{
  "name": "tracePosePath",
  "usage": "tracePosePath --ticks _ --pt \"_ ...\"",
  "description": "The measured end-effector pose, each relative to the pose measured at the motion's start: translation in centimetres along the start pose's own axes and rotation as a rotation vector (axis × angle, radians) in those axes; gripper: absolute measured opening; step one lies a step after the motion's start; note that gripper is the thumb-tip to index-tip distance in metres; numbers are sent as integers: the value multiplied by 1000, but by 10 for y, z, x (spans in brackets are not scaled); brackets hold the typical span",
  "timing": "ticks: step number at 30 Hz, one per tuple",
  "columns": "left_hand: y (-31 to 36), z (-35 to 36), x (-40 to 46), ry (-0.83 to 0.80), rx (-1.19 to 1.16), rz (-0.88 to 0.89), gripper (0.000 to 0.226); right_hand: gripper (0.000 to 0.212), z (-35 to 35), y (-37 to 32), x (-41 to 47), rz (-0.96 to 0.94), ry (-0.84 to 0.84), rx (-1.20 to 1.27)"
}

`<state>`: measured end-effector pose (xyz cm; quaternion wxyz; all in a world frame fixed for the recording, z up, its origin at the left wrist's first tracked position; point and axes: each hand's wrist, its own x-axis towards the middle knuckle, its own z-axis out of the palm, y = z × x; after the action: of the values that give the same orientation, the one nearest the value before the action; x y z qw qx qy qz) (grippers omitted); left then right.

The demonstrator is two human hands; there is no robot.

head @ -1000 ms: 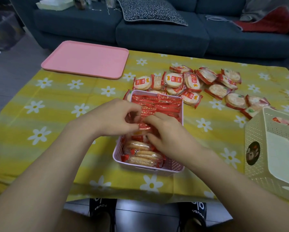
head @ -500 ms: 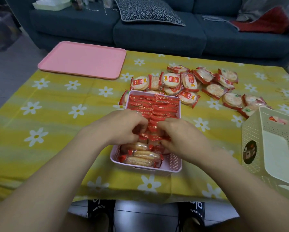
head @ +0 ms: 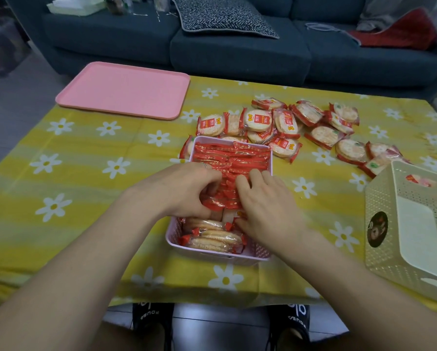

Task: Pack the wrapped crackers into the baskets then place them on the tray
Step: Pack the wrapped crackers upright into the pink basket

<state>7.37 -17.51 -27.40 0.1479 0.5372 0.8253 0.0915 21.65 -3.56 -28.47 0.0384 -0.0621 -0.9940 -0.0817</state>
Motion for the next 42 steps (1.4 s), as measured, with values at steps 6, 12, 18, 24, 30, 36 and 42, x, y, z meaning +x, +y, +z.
tracePosePath --ticks 6,12,18,24,30,36,42 --pt "1 1 2 -20 28 -12 37 59 -4 5 -1 21 -13 -10" --pt "1 5 5 7 49 -4 40 27 -17 -7 -11 -11 1 65" --pt "-2 5 4 8 12 -16 38 26 -19 -12 -24 -89 -359 233" --pt "0 3 5 -15 17 -20 40 28 -12 -14 -15 -149 -473 190" --pt "1 4 3 -21 -2 -20 39 32 -9 -17 -7 -127 -560 187" --pt "3 3 2 -11 -11 -26 38 36 -8 -19 -4 -109 -612 195" --pt "5 -4 -5 6 -76 -35 40 39 -13 -17 -3 -104 -656 233"
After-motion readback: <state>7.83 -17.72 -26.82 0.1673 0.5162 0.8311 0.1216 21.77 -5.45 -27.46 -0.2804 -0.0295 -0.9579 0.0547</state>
